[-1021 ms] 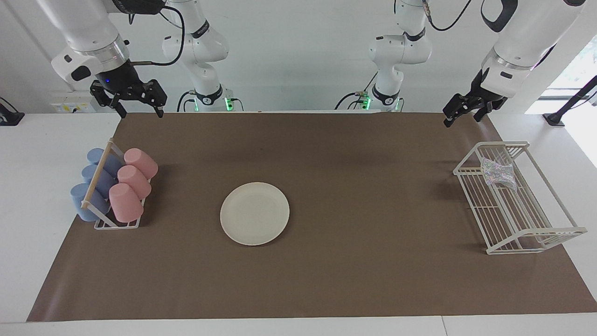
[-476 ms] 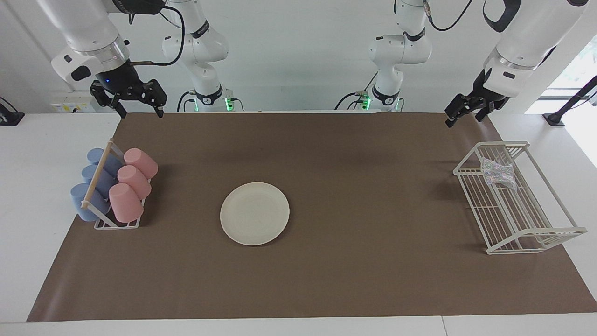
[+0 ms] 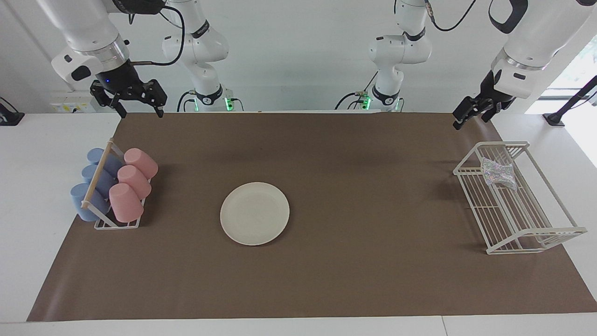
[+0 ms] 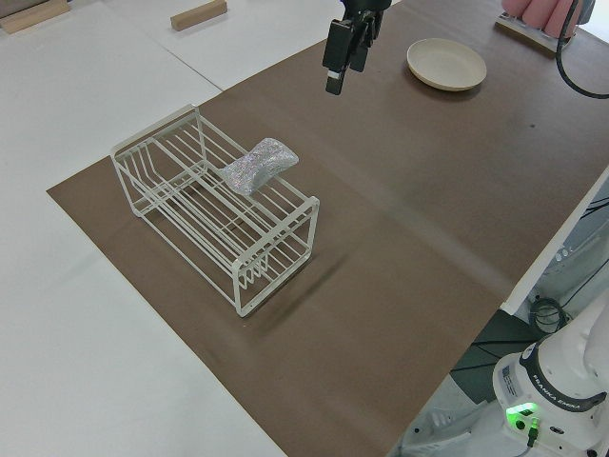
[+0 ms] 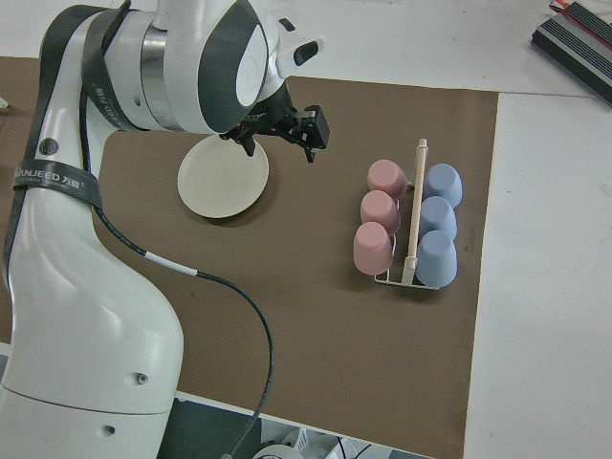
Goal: Wipe plate with sponge
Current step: 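Reach the left gripper down into the white wire rack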
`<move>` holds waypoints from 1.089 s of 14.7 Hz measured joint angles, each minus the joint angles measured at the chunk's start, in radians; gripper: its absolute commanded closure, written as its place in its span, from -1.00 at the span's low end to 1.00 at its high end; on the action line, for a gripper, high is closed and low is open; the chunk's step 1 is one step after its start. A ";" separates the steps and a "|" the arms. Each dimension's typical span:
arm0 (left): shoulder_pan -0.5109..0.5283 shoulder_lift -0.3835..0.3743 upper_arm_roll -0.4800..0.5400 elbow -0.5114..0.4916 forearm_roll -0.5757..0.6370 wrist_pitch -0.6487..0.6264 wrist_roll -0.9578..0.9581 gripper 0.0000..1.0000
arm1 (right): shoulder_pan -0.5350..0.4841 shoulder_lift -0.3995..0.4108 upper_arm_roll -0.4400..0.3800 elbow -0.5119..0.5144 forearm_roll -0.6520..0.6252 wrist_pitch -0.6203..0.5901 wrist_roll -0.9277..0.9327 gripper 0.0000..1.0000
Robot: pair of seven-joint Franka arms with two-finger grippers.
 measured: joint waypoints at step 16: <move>-0.104 0.318 -0.002 -0.098 0.686 0.094 -0.267 -0.73 | 0.001 0.000 0.008 0.000 0.000 0.000 0.064 -1.00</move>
